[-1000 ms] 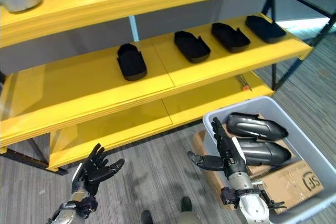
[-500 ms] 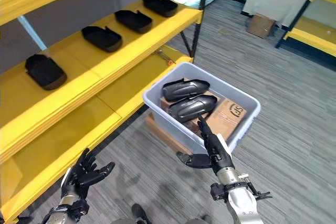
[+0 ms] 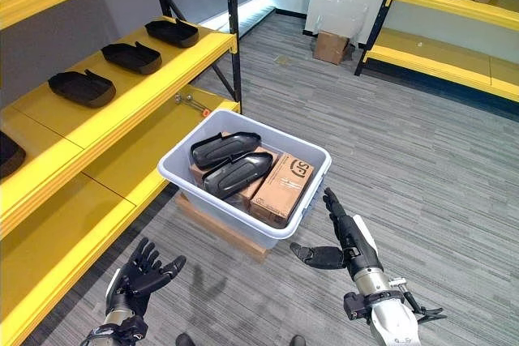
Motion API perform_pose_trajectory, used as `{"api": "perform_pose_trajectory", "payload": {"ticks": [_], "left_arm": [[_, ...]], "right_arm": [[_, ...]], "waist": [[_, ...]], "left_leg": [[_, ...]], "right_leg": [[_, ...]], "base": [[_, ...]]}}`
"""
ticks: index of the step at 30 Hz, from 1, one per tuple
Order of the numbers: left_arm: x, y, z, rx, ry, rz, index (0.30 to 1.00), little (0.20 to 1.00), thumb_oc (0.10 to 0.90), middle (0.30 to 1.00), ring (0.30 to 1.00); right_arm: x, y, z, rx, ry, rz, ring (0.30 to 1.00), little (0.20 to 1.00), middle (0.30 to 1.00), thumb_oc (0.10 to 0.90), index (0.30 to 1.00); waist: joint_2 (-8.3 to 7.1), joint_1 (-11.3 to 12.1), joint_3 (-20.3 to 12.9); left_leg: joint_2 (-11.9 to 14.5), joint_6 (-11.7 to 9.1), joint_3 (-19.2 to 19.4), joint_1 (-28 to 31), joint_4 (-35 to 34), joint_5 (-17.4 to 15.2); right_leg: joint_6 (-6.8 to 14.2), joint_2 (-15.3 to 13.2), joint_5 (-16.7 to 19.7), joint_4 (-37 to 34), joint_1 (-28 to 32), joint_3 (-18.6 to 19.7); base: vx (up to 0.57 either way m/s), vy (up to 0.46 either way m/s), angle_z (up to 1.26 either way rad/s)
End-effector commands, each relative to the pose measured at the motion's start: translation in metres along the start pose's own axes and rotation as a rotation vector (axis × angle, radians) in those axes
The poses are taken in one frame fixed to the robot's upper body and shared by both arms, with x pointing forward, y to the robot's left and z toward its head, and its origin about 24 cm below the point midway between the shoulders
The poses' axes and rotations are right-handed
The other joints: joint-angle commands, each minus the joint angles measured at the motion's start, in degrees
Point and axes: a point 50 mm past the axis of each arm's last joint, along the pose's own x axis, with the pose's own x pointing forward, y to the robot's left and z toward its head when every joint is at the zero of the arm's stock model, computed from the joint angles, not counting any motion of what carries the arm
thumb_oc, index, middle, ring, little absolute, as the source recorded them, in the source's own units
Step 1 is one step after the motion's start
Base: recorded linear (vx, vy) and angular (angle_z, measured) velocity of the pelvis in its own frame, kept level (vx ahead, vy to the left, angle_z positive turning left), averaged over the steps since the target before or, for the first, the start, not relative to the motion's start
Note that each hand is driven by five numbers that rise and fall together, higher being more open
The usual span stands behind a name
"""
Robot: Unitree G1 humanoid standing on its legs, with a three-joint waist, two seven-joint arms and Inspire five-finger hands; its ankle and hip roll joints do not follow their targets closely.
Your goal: Move parts from the plastic box to the shelf.
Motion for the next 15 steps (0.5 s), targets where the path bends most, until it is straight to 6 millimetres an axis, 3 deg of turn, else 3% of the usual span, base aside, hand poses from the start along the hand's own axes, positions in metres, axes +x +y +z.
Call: {"api": "perform_pose_trajectory", "payload": {"ticks": [1, 4, 7, 11, 12, 13, 15], "left_arm": [[0.01, -0.006, 0.049, 0.019, -0.218, -0.086, 1.0, 1.0, 0.9, 1.0, 1.0], [0.014, -0.013, 0.053, 0.02, -0.236, -0.112, 1.0, 1.0, 0.9, 1.0, 1.0], [0.014, -0.014, 0.053, 0.015, -0.241, -0.115, 1.0, 1.0, 0.9, 1.0, 1.0], [0.016, -0.018, 0.054, -0.009, -0.248, -0.12, 1.0, 1.0, 0.9, 1.0, 1.0], [0.016, -0.018, 0.054, -0.013, -0.245, -0.117, 1.0, 1.0, 0.9, 1.0, 1.0], [0.016, -0.018, 0.055, -0.012, -0.247, -0.12, 1.0, 1.0, 0.9, 1.0, 1.0], [0.015, -0.019, 0.055, -0.014, -0.247, -0.116, 1.0, 1.0, 0.9, 1.0, 1.0]], "right_arm": [[0.011, -0.011, 0.063, 0.032, -0.354, -0.063, 1.0, 1.0, 1.0, 0.9, 1.0], [0.012, -0.012, 0.063, 0.027, -0.355, -0.072, 1.0, 1.0, 1.0, 0.9, 1.0], [0.01, -0.013, 0.062, 0.024, -0.352, -0.076, 1.0, 1.0, 1.0, 0.9, 1.0], [0.009, -0.014, 0.062, 0.022, -0.353, -0.081, 1.0, 1.0, 1.0, 0.9, 1.0], [0.009, -0.013, 0.061, 0.022, -0.351, -0.077, 1.0, 1.0, 1.0, 0.9, 1.0], [0.009, -0.013, 0.062, 0.019, -0.353, -0.074, 1.0, 1.0, 1.0, 0.9, 1.0], [0.009, -0.014, 0.061, 0.006, -0.344, -0.073, 1.0, 1.0, 1.0, 0.9, 1.0]], "waist": [[0.13, -0.8, 0.2], [1.39, -1.6, 0.3], [1.87, -2.1, 0.5], [1.55, -2.4, 1.4], [1.11, -2.3, 1.8], [-0.21, -1.4, 3.0], [-1.15, -0.6, 3.5]], "left_leg": [[3.9, -3.3, -0.3, 1.2, 2.6, 0.8], [6.6, -5.4, 0.1, 1.4, 4.0, 4.8], [7.9, -6.2, 0.1, 1.9, 4.9, 6.1], [11.3, -6.8, -2.2, 0.2, 12.2, 8.3], [12.3, -6.6, -3.9, -0.6, 15.1, 8.9], [12.4, -5.1, -8.6, -3.3, 21.5, 9.1], [8.9, -2.3, -13.8, -7.6, 24.9, 5.0]], "right_leg": [[-3.8, 2.3, -6.1, 0.3, 0.2, 1.0], [-5.4, 4.2, -7.9, 0.2, 1.4, 1.2], [-6.4, 5.5, -8.8, 0.3, 2.2, 1.5], [-8.9, 8.0, -10.9, 1.5, 2.4, 3.6], [-9.7, 8.7, -11.3, 1.6, 2.6, 4.3], [-11.1, 9.5, -11.8, 2.0, 2.8, 5.8], [-11.0, 9.2, -12.3, 1.9, 2.9, 6.9]], "base": [[0.03, -0.163, 0.01], [0.05, -0.168, 0.01], [0.07, -0.182, 0.0], [0.07, -0.227, -0.11], [0.07, -0.387, -0.41], [0.07, -0.357, -0.32], [0.05, -0.164, -0.49]]}}
